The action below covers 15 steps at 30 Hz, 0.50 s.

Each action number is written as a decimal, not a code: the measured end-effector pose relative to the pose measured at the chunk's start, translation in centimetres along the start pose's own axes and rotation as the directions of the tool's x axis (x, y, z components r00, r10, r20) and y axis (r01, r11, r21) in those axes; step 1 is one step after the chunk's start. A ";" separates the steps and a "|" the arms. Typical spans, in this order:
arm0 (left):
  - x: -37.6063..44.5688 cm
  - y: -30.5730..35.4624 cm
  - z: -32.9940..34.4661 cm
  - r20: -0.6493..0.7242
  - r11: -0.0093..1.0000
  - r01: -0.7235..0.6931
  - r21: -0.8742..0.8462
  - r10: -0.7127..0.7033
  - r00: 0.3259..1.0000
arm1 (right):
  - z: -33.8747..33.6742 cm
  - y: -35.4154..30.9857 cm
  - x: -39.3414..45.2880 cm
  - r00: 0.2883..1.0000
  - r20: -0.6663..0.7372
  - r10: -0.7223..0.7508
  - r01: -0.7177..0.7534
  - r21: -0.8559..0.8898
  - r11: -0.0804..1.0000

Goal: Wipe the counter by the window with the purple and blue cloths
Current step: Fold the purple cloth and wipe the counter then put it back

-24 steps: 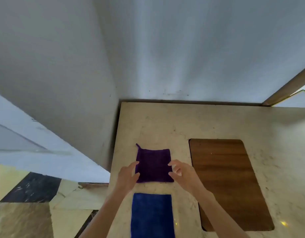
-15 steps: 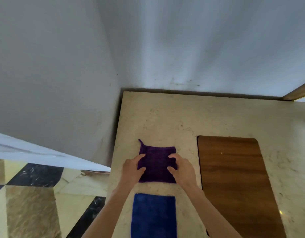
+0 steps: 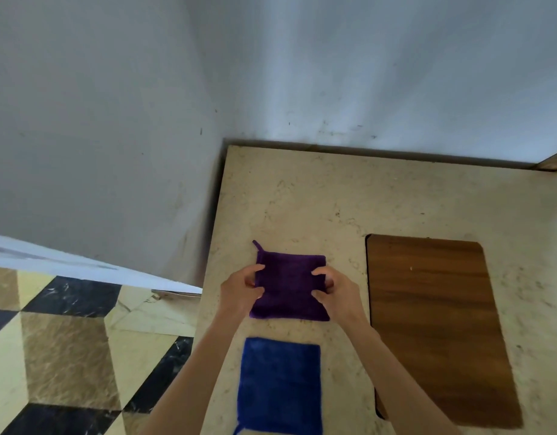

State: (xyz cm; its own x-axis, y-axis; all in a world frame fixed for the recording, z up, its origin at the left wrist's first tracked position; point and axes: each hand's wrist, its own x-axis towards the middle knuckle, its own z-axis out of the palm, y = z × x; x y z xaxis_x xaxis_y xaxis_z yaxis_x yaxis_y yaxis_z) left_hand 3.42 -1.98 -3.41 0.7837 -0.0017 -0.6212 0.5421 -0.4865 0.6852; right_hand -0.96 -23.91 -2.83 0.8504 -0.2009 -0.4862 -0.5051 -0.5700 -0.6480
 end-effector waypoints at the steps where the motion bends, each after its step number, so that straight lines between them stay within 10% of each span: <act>1: 0.1 0.1 -0.2 0.012 0.999 0.016 -0.038 -0.016 1.000 | -0.2 0.0 0.0 1.000 0.000 0.013 -0.013 0.031 0.999; 8: -1.1 -0.1 -1.6 0.176 0.955 0.195 -0.222 -0.157 0.972 | -1.1 0.1 -0.6 0.983 0.072 0.170 -0.181 0.203 0.962; 15: -4.3 0.5 -1.9 0.097 0.987 0.044 -0.157 -0.029 0.995 | -2.0 -0.2 -3.5 0.990 0.116 0.077 -0.094 0.149 0.984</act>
State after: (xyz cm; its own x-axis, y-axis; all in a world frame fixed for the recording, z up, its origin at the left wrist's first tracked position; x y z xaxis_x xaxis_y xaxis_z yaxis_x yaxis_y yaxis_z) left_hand 0.91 -0.55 0.28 0.7344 -0.0718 -0.6749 0.6172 -0.3429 0.7081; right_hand -3.58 -24.66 0.13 0.7862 -0.1503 -0.5994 -0.5990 -0.4236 -0.6795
